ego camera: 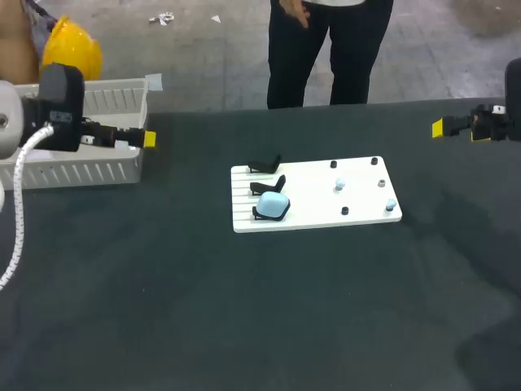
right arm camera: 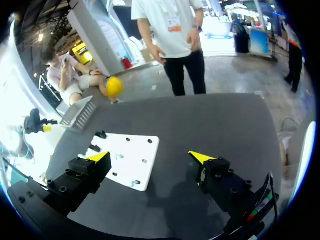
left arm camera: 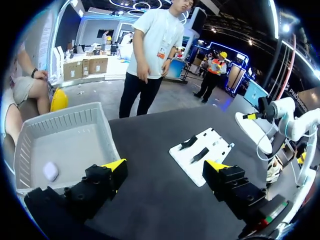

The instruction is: Pick up each earbud case from the left stands, insert the matching earbuds, close the lid, and place the case in the box.

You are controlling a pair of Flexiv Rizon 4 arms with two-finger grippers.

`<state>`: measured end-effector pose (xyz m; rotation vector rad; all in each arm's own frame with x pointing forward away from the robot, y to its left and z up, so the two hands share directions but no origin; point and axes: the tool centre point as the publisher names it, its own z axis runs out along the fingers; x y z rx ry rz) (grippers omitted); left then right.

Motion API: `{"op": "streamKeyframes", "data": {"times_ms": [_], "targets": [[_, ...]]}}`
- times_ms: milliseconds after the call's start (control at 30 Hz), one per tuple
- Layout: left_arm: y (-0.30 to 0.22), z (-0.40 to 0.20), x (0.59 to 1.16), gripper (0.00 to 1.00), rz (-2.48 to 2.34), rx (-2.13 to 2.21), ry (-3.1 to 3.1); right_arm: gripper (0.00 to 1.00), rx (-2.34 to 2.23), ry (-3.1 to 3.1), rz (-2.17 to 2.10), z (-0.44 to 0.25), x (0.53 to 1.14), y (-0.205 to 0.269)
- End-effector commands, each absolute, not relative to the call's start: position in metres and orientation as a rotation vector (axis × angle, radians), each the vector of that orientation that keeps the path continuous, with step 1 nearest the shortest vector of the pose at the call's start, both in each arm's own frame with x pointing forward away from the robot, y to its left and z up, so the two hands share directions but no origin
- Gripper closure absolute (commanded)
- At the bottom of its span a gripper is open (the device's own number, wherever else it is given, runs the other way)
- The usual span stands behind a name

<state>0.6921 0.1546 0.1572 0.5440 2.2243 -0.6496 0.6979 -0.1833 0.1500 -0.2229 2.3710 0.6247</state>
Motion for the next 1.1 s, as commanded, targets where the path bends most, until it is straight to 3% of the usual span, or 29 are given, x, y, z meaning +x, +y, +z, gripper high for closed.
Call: {"op": "streamKeyframes", "data": {"times_ms": [33, 600, 1100], "targets": [[0.151, 0.149, 0.688, 0.00, -1.121, 1.090, 1.423, 0.00, -0.225, 2.370, 0.627, 0.149, 0.699, -0.184], [0.146, 0.149, 0.687, 0.00, -1.087, 1.116, 1.449, 0.00, -0.225, 2.370, 0.627, 0.149, 0.699, -0.184], [0.046, 0.125, 0.647, 0.00, -1.099, 1.322, 1.465, 0.00, -0.225, 2.370, 0.627, 0.149, 0.699, -0.184]]}}
